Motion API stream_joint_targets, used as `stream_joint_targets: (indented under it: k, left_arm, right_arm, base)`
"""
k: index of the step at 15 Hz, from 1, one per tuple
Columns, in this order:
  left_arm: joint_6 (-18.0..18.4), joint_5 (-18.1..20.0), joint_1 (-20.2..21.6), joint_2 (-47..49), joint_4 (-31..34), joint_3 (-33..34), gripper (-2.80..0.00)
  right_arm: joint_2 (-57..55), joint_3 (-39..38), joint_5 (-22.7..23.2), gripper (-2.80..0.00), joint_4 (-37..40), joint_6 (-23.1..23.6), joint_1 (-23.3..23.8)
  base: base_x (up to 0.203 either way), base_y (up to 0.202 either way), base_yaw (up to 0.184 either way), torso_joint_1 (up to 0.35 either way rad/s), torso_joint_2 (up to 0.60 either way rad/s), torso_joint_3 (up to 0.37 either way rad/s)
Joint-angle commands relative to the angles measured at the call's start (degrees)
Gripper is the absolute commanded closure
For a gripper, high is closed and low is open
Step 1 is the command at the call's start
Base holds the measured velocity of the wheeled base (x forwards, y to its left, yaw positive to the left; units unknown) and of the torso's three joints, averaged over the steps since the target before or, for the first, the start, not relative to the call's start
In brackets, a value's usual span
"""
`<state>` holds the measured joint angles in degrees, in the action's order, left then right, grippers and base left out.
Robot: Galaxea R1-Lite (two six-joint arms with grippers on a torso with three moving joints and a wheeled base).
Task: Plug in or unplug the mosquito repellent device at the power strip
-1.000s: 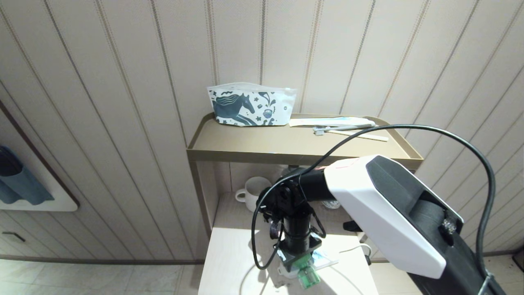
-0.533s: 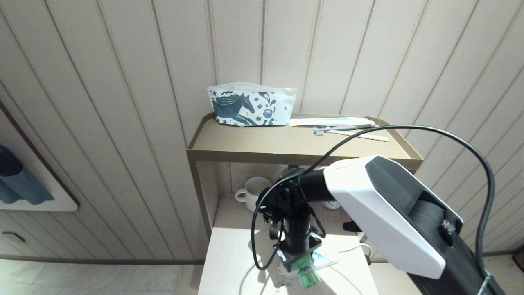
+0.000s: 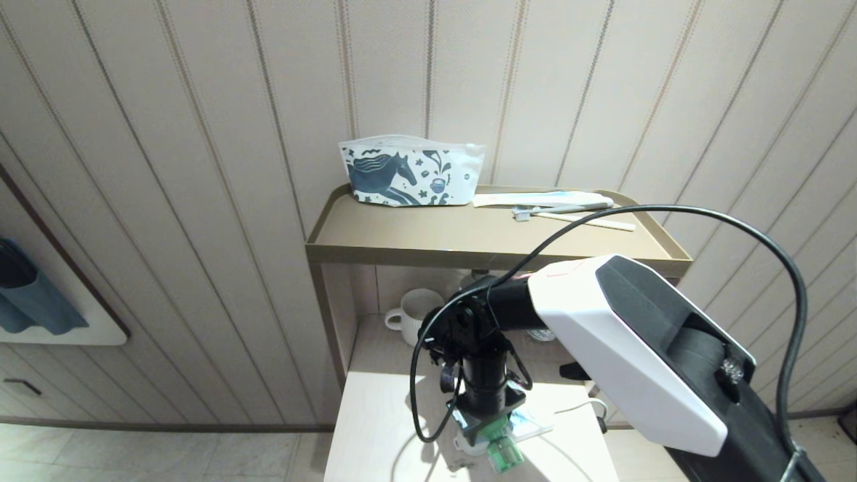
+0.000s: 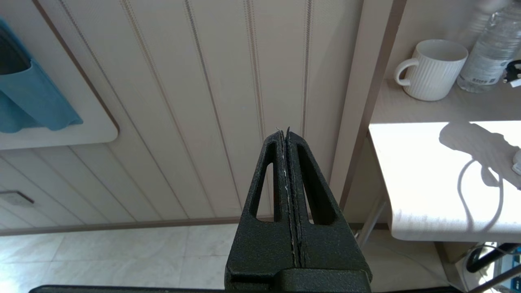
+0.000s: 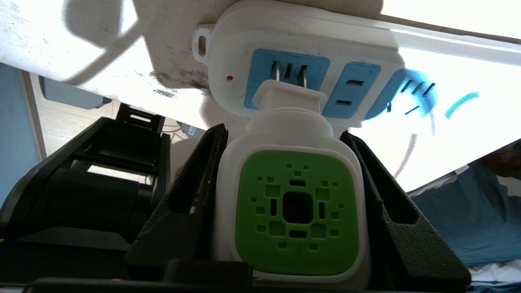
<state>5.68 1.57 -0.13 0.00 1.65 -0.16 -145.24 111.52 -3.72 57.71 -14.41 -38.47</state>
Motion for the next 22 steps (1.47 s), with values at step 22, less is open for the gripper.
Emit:
stream_joint_targets:
  k: [22]
  left_arm:
    - [0.0,0.0,0.0,0.1,0.0,0.0,0.0]
  right_arm:
    - [0.1,0.1,-0.2,0.0,0.3,-1.2,-0.6]
  base:
    - [0.0,0.0,0.0,0.0,0.0,0.0]
